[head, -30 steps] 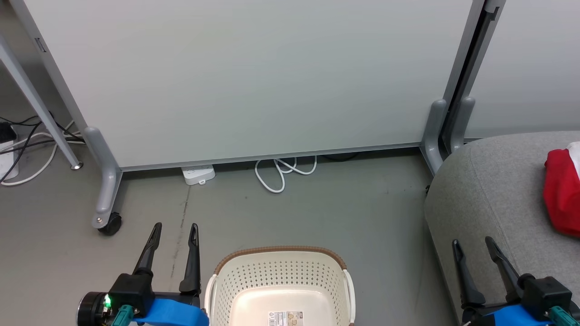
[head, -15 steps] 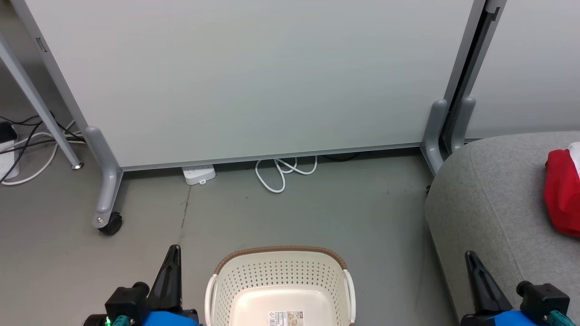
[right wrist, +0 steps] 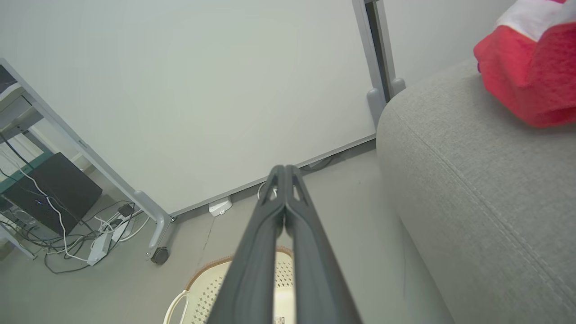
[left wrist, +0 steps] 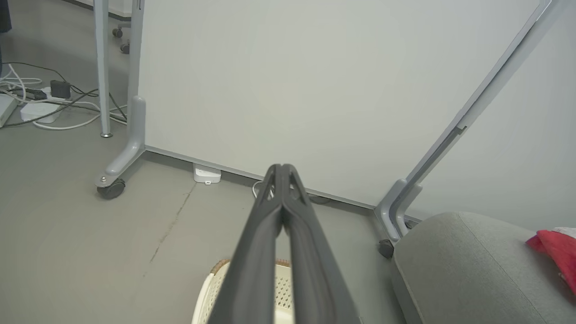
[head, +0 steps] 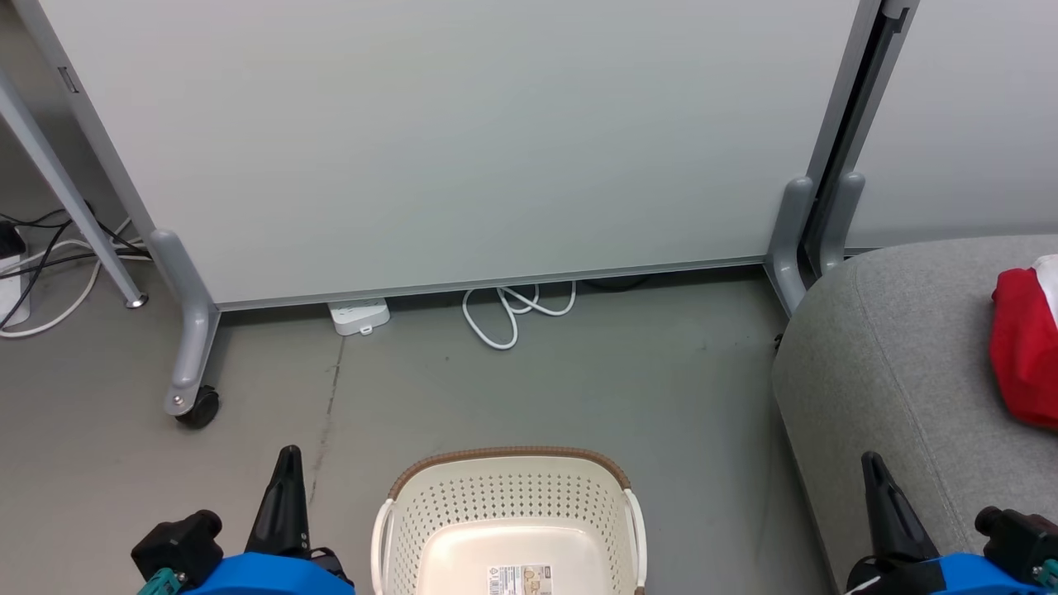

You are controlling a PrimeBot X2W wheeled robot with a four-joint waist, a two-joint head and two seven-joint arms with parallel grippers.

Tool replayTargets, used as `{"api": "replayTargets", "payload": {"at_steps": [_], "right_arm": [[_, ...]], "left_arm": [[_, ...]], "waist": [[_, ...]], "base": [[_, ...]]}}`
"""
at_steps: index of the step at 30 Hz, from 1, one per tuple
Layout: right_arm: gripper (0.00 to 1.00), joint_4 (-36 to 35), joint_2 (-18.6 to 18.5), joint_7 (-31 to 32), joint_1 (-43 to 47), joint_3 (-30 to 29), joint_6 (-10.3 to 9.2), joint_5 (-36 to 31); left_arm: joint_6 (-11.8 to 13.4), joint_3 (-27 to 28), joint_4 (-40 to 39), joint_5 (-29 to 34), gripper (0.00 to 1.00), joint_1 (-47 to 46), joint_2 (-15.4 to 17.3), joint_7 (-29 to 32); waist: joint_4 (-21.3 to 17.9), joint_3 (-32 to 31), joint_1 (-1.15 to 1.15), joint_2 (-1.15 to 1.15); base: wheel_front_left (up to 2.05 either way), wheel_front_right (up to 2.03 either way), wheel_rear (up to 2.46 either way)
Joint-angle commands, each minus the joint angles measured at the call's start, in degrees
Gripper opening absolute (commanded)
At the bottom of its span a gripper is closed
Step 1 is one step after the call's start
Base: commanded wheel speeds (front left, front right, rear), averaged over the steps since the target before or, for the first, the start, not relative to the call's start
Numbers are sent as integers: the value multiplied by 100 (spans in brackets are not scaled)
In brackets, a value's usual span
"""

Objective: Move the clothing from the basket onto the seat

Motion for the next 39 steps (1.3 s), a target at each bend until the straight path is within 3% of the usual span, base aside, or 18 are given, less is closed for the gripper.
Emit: {"api": "replayTargets", "payload": {"at_steps": [1,39], "right_arm": [[0,-104,2,57,-186,-34,0,228],[0,-181,98,810,-490,-215,1,3126]], "left_arm": [[-19,60,-93,-219,0,-206,2,41],[-88,466,-113,-3213,0,-476,0,783]], "waist": [[-4,3,0,0],[-117,85,0,0]], "base": [[0,0,0],[0,0,0]]}}
